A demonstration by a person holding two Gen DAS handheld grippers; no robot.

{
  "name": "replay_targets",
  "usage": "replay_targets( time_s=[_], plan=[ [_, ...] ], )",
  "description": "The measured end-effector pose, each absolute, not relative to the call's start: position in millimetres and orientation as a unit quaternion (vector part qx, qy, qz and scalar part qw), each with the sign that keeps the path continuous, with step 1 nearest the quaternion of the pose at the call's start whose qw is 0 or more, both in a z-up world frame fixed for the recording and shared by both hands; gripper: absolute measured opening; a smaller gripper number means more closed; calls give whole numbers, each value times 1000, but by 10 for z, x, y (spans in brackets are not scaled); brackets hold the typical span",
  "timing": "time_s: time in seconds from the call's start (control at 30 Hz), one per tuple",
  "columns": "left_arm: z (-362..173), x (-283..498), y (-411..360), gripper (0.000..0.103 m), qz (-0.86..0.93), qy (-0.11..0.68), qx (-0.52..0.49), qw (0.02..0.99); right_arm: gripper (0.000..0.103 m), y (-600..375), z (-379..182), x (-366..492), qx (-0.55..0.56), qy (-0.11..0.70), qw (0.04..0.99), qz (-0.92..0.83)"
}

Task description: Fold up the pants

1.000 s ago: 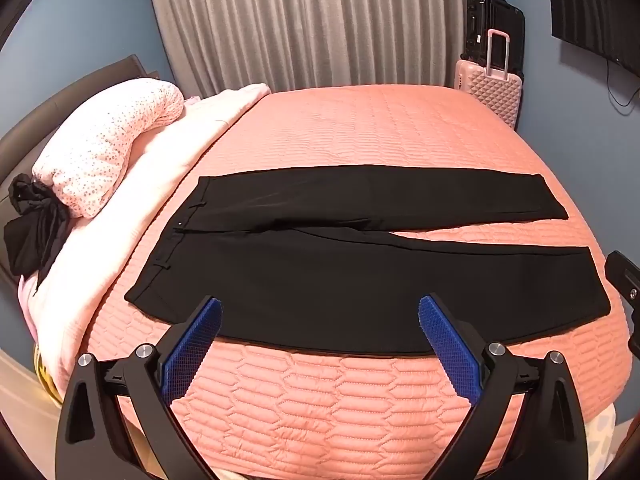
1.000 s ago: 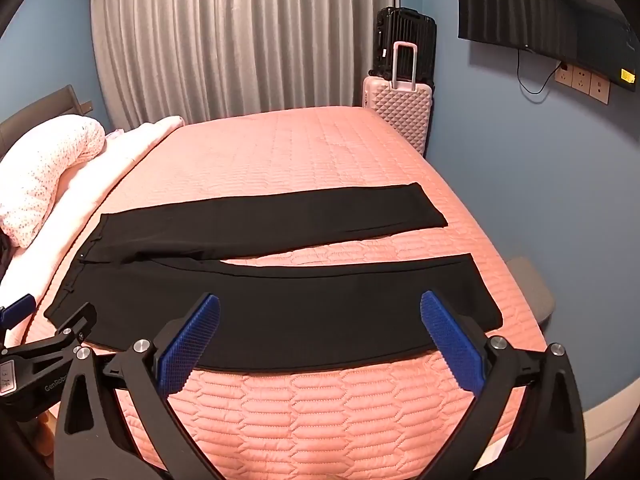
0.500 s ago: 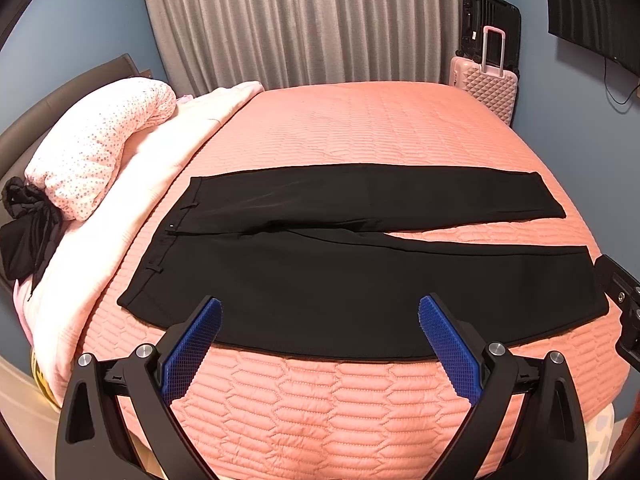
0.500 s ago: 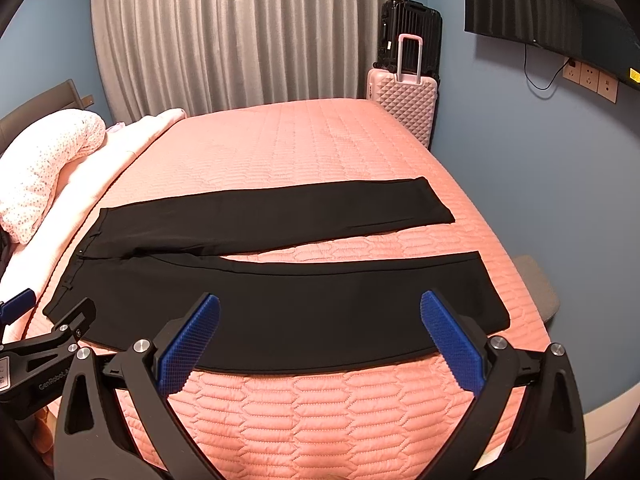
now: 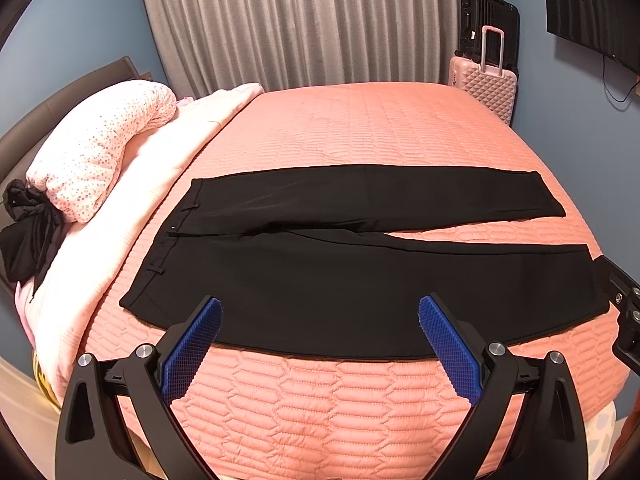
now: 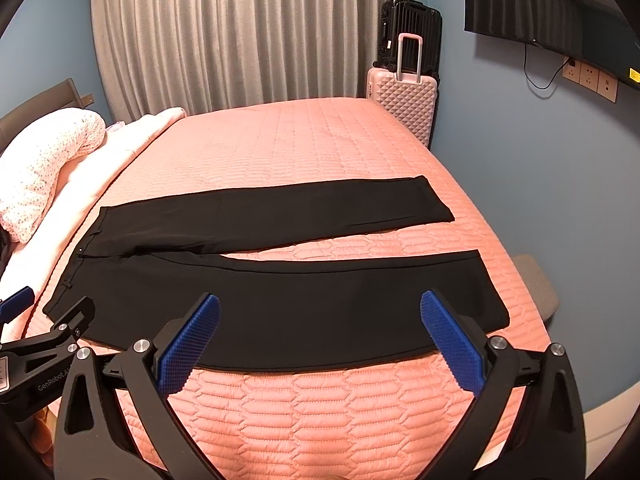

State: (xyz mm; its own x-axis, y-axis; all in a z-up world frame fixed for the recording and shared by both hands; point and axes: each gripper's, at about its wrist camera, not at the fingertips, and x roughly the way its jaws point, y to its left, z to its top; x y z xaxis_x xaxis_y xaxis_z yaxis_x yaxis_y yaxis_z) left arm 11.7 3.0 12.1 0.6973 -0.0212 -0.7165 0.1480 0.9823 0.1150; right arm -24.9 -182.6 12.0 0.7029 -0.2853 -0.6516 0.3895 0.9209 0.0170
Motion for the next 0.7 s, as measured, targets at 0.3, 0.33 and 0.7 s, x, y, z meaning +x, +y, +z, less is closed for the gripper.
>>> replay_targets(
  time_s=[0.3,0.33,0.7],
  plan=[
    [133,99,51,98,-46,387,80,918,98,-1801,114,-247,75,339,920,-183],
    [135,100,52,98,-45,387,81,918,98,-1796,110,-244,75,339,920,-183],
    [139,95,52,97,-47,386,81,918,98,-1773,96,-246,75,338,920,-181]
  ],
)
